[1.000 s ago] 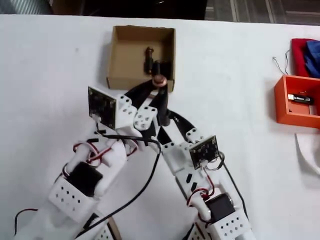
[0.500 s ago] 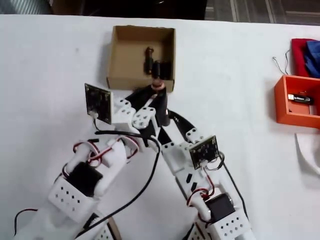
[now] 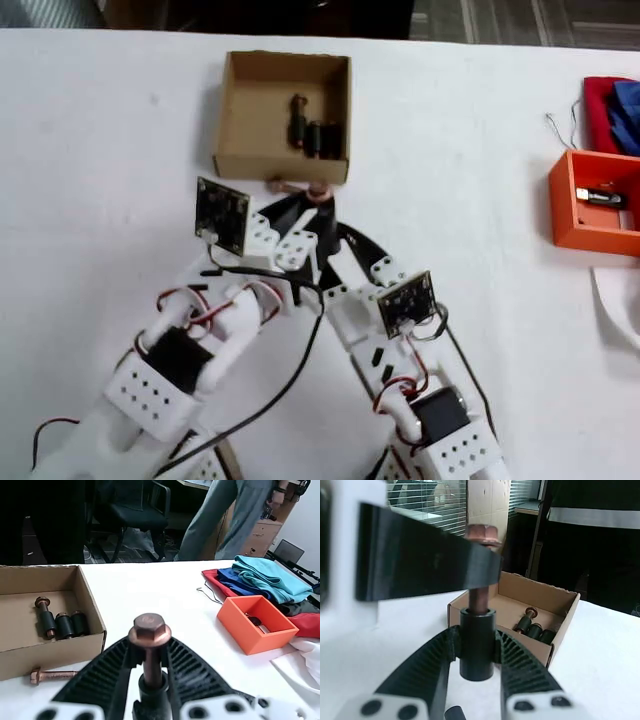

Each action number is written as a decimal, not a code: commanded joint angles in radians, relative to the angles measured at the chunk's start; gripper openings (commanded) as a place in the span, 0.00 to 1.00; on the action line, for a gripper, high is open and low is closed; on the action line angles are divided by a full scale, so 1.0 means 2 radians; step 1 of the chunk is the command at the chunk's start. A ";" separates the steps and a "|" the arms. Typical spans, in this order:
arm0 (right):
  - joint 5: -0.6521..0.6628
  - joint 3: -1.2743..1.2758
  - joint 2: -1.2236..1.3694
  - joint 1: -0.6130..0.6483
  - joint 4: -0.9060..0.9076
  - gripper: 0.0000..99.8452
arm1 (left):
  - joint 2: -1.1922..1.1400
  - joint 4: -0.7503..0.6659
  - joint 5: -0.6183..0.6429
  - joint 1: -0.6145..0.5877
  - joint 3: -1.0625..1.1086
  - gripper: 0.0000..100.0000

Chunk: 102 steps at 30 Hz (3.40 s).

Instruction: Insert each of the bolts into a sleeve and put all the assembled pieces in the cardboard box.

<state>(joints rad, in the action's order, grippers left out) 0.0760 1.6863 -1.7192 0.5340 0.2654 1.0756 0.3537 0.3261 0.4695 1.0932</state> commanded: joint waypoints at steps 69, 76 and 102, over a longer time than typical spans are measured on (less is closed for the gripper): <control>-0.145 -1.159 1.041 -0.066 0.235 0.02 | 0.002 0.094 -0.274 -0.430 0.206 0.20; -0.145 -1.552 1.371 -0.064 0.326 0.02 | 0.002 0.094 -0.274 -0.430 0.207 0.20; -0.145 -1.511 1.501 -0.053 0.230 0.02 | 0.002 0.094 -0.274 -0.430 0.208 0.20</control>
<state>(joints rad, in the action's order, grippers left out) -0.2079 -1.3334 1.3065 0.4173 0.7472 1.0787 0.5608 -0.2171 -0.3897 1.5121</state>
